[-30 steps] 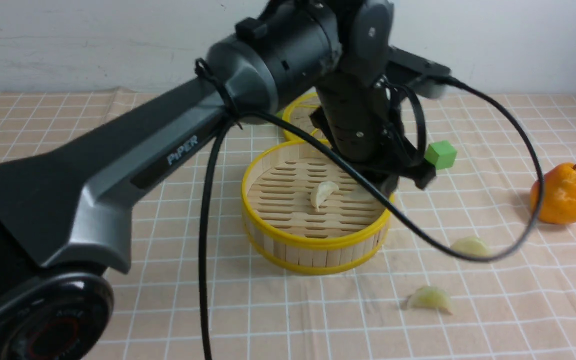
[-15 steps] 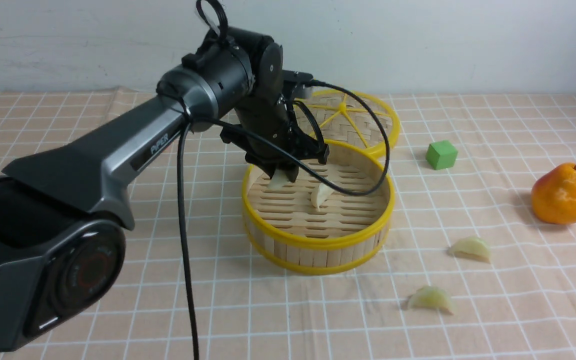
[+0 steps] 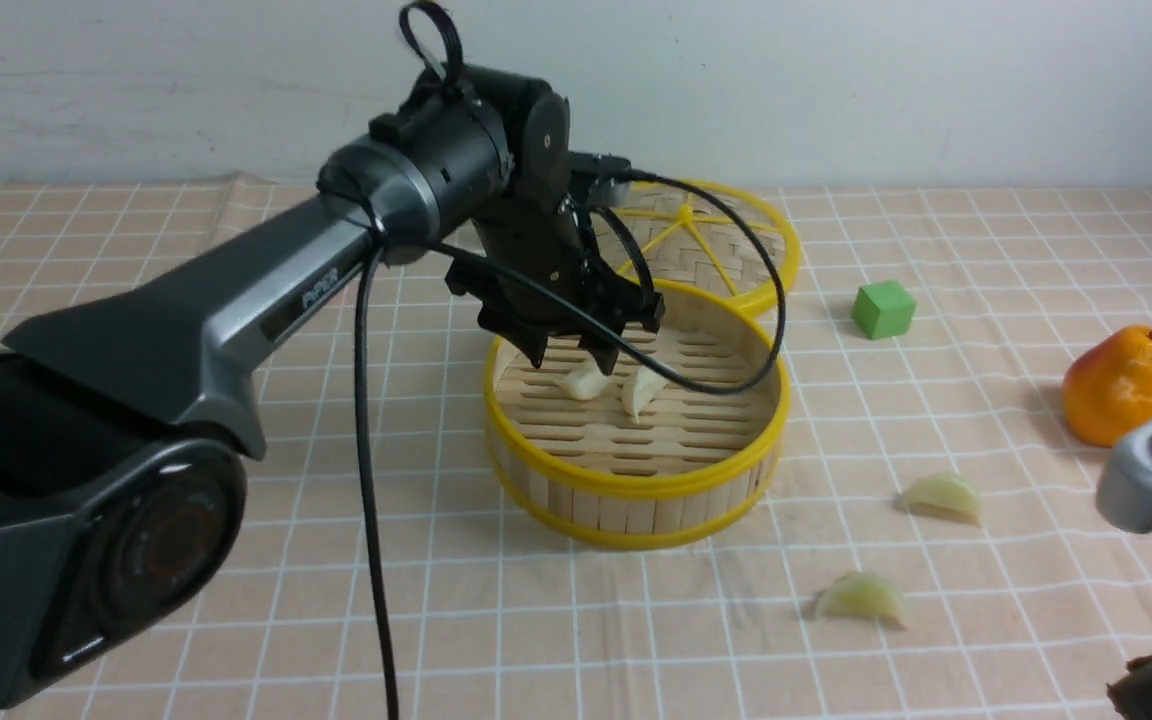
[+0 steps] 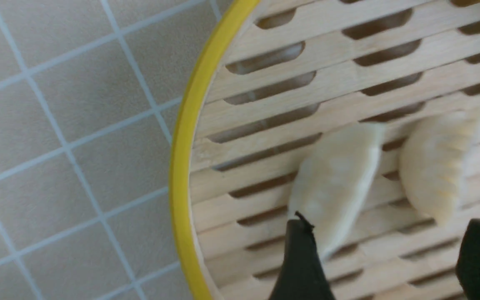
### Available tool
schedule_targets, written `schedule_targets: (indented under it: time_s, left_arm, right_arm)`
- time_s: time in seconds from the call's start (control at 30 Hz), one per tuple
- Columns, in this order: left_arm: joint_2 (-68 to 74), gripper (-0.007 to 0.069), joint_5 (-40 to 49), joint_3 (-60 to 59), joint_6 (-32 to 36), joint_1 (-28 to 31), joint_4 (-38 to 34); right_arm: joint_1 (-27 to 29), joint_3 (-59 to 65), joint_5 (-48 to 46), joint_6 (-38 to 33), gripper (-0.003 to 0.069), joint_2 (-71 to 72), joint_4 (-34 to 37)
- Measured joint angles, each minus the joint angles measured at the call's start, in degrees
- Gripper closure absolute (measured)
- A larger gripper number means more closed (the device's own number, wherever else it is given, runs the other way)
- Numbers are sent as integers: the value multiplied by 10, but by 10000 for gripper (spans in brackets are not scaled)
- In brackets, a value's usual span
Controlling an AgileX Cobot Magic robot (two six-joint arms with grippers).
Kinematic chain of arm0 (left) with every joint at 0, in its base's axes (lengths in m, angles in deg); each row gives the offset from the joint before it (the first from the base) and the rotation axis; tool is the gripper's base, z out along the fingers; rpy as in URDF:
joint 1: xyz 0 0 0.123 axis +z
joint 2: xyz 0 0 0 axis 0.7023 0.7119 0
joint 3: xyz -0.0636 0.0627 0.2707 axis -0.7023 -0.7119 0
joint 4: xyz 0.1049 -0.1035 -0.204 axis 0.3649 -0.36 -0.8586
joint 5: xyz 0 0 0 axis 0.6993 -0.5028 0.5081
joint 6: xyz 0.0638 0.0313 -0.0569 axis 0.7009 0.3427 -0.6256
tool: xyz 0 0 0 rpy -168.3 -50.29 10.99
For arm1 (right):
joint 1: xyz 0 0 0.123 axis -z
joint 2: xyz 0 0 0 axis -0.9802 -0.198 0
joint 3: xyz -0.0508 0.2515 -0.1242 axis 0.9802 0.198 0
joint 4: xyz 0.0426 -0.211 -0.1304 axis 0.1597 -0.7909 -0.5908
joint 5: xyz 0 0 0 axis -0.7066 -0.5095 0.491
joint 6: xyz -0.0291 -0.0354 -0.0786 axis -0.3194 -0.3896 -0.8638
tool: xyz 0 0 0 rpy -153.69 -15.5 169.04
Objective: Put the dumplings into the steamer on the table with the brown tablecloth.
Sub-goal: 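Place the dumpling into the bamboo steamer basket with the left gripper, then reach for and grasp a dumpling lying on the table beside the steamer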
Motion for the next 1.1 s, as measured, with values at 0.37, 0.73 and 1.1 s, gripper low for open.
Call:
schedule_targets:
  time_s: [0.37,0.73,1.1]
  left_arm:
    - [-231,505,68,0,22,0,0]
    - [-420,638,68,-98,37,0,0]
    - [-649,638,68,-386,20,0,-6]
  right_arm:
    - [50,-13,139,-39,373,-215,5]
    - [57,-127,197,-113,199,-393,11]
    - [56,-147,229,-130,337,-471,1]
